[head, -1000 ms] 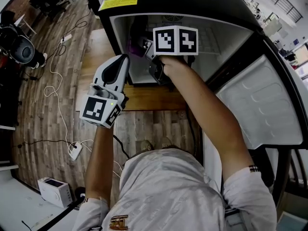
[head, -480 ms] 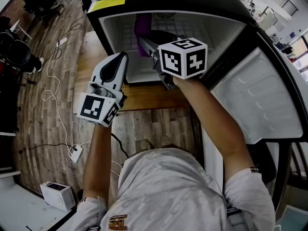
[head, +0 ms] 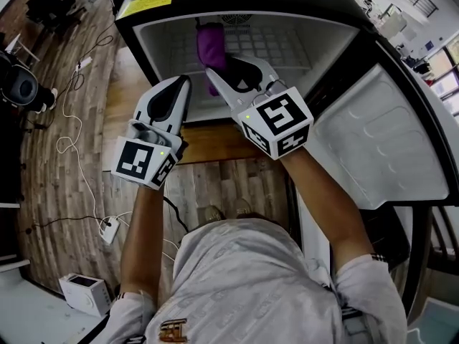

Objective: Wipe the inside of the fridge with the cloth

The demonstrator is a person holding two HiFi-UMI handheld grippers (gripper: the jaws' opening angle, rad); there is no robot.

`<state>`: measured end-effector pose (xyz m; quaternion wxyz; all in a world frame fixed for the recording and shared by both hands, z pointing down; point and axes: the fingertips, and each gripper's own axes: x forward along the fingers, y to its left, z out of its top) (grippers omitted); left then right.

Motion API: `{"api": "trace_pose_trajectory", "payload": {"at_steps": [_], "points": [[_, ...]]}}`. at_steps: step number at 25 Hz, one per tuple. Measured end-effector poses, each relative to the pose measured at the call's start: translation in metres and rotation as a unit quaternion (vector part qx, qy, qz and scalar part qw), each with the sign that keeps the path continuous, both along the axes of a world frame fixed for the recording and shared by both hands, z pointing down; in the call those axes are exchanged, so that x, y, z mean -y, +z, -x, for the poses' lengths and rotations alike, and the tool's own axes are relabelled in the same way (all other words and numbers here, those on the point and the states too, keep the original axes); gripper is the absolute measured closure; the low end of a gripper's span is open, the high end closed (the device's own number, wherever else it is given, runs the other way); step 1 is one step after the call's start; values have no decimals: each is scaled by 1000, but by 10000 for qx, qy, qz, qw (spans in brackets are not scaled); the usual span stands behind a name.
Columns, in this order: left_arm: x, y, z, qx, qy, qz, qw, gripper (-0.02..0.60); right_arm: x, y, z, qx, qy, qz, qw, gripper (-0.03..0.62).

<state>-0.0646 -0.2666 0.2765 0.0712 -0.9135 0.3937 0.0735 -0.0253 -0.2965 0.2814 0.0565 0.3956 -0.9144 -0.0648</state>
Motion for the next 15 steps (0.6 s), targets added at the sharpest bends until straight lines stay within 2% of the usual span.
{"api": "trace_pose_trajectory", "payload": {"at_steps": [9,15], "points": [[-8,1,-11,-14,68,32,10000,581,-28,0,-9,-52,60,-693,9976,482],[-16,3,-17,2,33,16,10000,581,-39,3,-13,205,108,-726,9971,482]]}}
